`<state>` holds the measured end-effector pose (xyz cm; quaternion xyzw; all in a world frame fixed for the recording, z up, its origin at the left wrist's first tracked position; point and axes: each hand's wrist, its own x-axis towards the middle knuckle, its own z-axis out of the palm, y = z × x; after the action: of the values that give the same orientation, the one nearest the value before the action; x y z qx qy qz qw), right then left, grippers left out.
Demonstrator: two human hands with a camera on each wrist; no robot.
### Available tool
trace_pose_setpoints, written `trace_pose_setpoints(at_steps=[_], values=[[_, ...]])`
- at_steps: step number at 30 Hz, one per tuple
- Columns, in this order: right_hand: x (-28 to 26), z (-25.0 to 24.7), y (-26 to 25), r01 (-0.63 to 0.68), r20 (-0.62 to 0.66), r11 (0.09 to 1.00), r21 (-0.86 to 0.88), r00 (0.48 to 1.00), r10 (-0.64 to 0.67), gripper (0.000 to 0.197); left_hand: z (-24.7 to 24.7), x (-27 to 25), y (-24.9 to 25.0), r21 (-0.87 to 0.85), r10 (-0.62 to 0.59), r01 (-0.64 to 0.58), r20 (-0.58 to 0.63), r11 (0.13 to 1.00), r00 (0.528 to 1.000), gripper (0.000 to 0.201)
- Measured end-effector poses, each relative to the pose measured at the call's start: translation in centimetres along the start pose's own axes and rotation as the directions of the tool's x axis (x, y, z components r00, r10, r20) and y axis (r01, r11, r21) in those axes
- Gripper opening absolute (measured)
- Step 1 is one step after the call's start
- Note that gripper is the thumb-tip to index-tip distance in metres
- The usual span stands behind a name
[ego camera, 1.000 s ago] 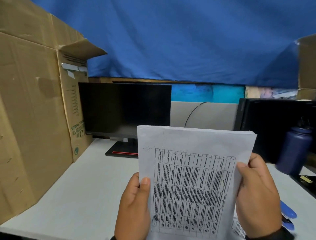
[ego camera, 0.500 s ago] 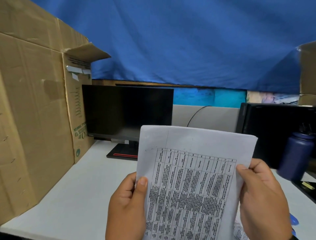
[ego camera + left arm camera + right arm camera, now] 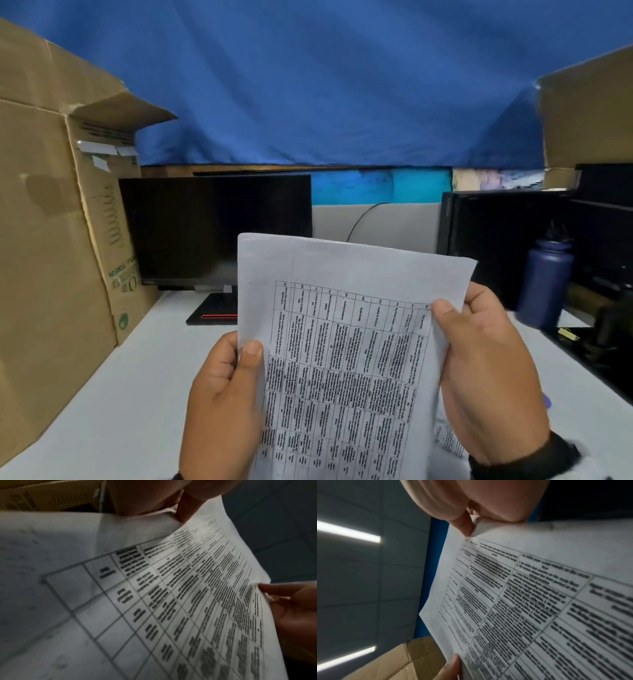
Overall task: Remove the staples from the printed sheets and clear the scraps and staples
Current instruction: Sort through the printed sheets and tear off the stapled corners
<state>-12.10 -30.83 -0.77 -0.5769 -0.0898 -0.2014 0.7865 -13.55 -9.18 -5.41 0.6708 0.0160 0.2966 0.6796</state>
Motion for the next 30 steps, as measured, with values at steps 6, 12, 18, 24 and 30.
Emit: trace_pose_setpoints(at_steps=[6, 12, 18, 24, 30], values=[[0.0, -0.1, 0.5, 0.205, 0.011, 0.964, -0.168, 0.979, -0.206, 0.02, 1.0, -1.1, -2.1, 0.156, 0.107, -0.106, -0.002, 0.982, 0.994, 0.021], [-0.1, -0.6, 2.4, 0.185, -0.005, 0.957, -0.222, 0.982, -0.191, 0.013, 1.0, -2.1, -3.7, 0.115, 0.046, -0.046, -0.005, 0.992, 0.999, 0.021], [-0.6, -0.3, 3.7, 0.114, 0.004, 0.963, -0.245, 0.993, -0.117, 0.017, 1.1, -1.4, -3.7, 0.135, 0.016, -0.025, 0.067, 0.991, 0.998, 0.022], [-0.5, -0.4, 3.6, 0.138, -0.006, 0.972, -0.19, 0.99, -0.141, 0.015, 0.7, -0.4, -3.7, 0.201, 0.03, -0.032, 0.016, 0.979, 0.999, 0.02], [-0.2, -0.6, 3.4, 0.077, -0.064, 0.996, -0.039, 0.995, -0.079, 0.016, -0.5, -0.9, -2.6, 0.186, 0.069, -0.077, 0.048, 0.979, 0.996, 0.024]])
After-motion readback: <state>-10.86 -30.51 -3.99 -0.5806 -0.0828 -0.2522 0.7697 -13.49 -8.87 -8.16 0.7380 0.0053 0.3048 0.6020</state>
